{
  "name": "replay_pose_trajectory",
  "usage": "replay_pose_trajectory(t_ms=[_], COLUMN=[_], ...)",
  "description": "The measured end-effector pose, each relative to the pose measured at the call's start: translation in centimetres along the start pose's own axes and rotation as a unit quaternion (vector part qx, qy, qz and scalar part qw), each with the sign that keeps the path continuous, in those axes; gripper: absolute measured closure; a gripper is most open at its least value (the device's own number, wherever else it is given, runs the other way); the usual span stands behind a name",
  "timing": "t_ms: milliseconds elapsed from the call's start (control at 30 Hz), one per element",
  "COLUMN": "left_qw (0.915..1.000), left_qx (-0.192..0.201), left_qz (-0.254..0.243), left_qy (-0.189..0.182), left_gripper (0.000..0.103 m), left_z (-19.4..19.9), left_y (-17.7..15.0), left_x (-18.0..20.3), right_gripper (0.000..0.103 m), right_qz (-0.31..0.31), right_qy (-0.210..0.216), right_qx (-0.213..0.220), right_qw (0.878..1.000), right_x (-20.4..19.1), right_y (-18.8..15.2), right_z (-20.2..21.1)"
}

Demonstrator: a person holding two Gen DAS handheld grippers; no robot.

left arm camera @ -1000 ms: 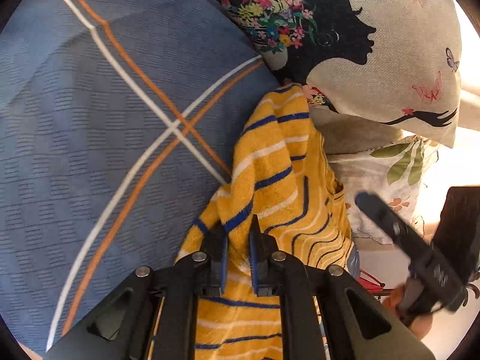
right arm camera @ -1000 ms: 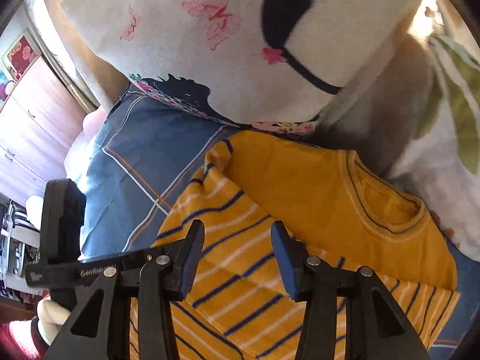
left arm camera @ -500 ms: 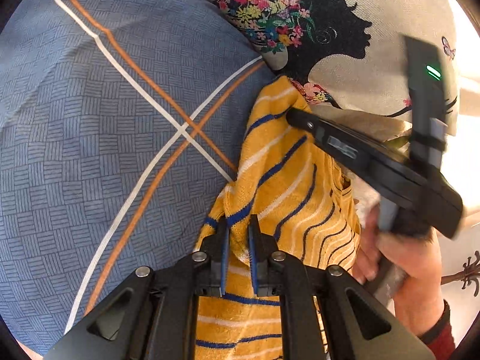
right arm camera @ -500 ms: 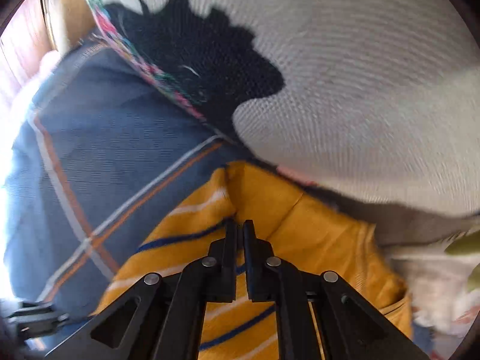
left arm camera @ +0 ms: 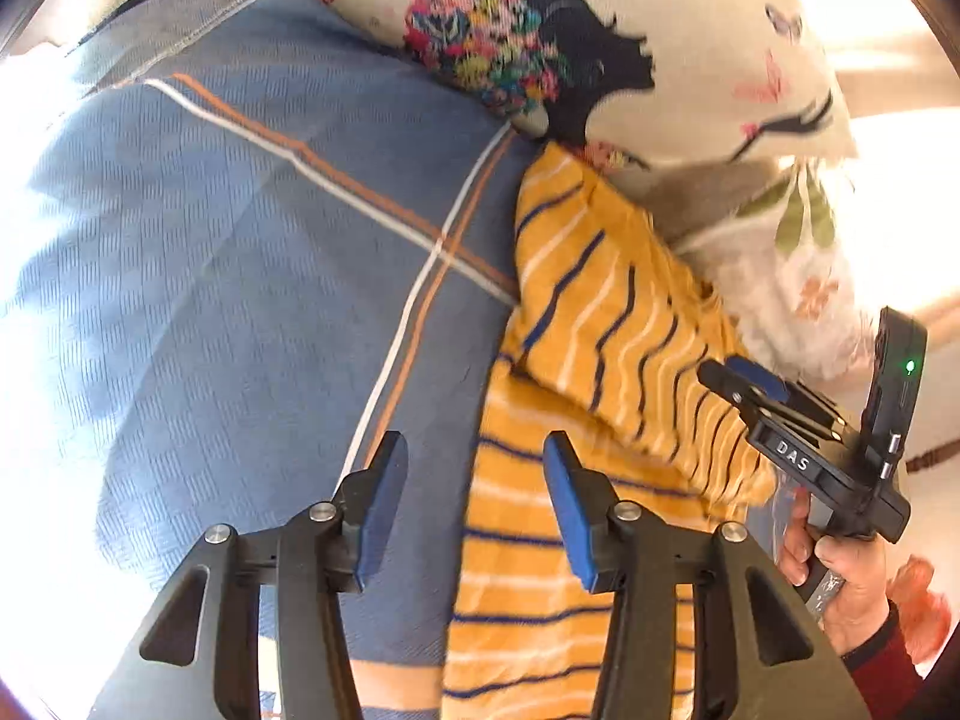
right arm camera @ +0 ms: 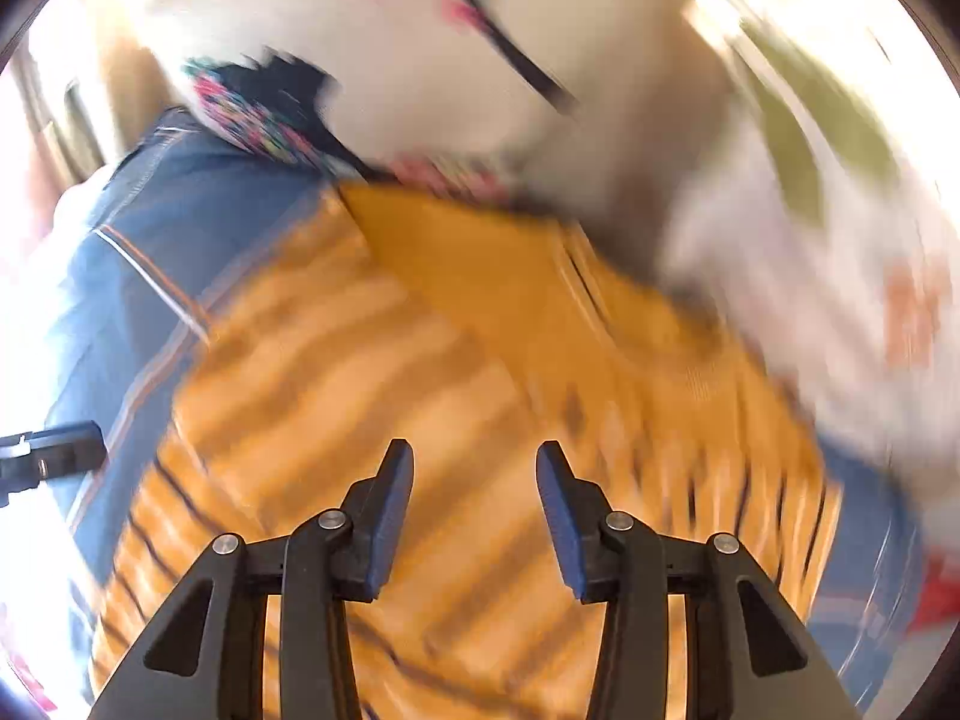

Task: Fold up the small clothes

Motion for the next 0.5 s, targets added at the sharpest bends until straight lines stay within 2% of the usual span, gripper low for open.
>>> replay_pose_trajectory(t_ms=[100,133,200,267,367,500], left_qw=[0.9995,0.9993,0.999,0.9989,0.9991,0.9987], left_qx=[-0.026,-0.031,-0.031,-0.03,-0.026,-0.007], left_qz=[-0.015,-0.018,-0.027,-0.028,-0.016,0.001], left_qy=[0.005,0.009,0.016,0.022,0.028,0.051], left_gripper=[0.058,0.058,0.058,0.058,0.058,0.058], left_z=[-1.0,-1.2,-0.8,-0.5,0.1,1.8], left_y=[-1.8,-2.4,-4.0,-5.1,-6.5,-7.9], left_x=[-0.5,-0.4,-0.8,-1.1,-2.0,-2.9], right_gripper=[0.057,0.057,0.057,0.057,0.055,0.055], right_qz=[-0.071,-0.089,-0.121,-0.165,-0.223,-0.27], right_qy=[-0.018,-0.04,-0.072,-0.077,-0.116,-0.054], right_qx=[-0.036,-0.04,-0.042,-0.04,-0.036,0.005], right_qw=[0.997,0.994,0.989,0.982,0.967,0.961], right_x=[4.4,6.5,10.1,13.4,18.0,20.7], right_y=[-5.2,-6.9,-9.8,-12.2,-15.5,-17.2], right_z=[-1.4,-1.7,-1.5,-0.8,1.4,4.0])
Point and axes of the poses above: each gripper's, at about its wrist camera, not at the fingertips, and z roughly against the way its jaws point, x to its right, y to its top, the point moved 9 cm from there along -z, roughly the way its jaws point, and after that the axes turned 9 degrees about -x, right-handed, at the moved point
